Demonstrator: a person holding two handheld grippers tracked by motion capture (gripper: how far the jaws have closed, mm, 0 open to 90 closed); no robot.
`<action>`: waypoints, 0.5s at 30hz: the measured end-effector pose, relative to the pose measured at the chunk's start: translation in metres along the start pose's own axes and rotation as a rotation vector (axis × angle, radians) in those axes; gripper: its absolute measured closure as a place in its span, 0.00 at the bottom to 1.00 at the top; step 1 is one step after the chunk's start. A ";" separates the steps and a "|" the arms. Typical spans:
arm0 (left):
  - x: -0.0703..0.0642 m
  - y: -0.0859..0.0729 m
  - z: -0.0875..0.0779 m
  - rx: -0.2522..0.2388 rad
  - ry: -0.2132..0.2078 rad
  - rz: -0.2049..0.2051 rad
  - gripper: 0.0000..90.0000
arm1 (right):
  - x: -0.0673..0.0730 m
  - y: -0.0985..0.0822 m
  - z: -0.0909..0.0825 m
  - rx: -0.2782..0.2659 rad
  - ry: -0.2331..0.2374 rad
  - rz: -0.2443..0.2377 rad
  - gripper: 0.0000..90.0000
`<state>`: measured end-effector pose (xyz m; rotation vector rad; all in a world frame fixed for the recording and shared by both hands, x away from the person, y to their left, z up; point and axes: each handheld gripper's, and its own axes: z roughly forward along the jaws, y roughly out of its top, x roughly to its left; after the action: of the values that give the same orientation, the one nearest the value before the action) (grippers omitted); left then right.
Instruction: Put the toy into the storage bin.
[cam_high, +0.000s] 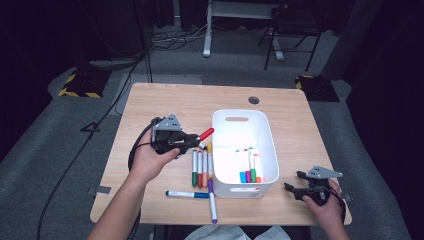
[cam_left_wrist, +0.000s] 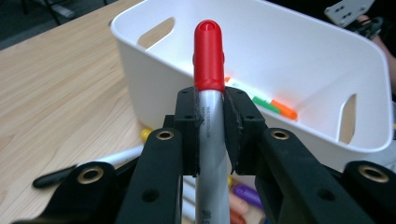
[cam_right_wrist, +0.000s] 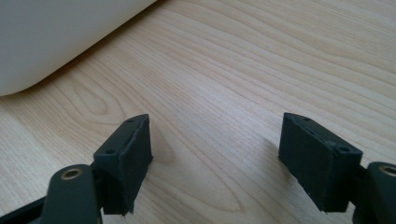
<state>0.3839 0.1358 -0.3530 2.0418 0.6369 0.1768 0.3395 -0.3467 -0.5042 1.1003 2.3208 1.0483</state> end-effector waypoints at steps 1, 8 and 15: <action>-0.002 0.004 0.003 -0.001 -0.002 0.021 0.85 | 0.000 0.000 0.000 0.000 0.000 -0.002 0.29; -0.012 0.023 0.022 -0.012 -0.044 0.046 0.85 | 0.000 0.000 0.000 0.000 0.000 0.000 0.29; -0.021 0.039 0.050 -0.033 -0.093 0.064 0.85 | 0.000 0.000 0.000 0.000 0.000 -0.002 0.29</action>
<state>0.3992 0.0716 -0.3438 2.0272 0.5081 0.1288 0.3395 -0.3467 -0.5042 1.0981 2.3212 1.0471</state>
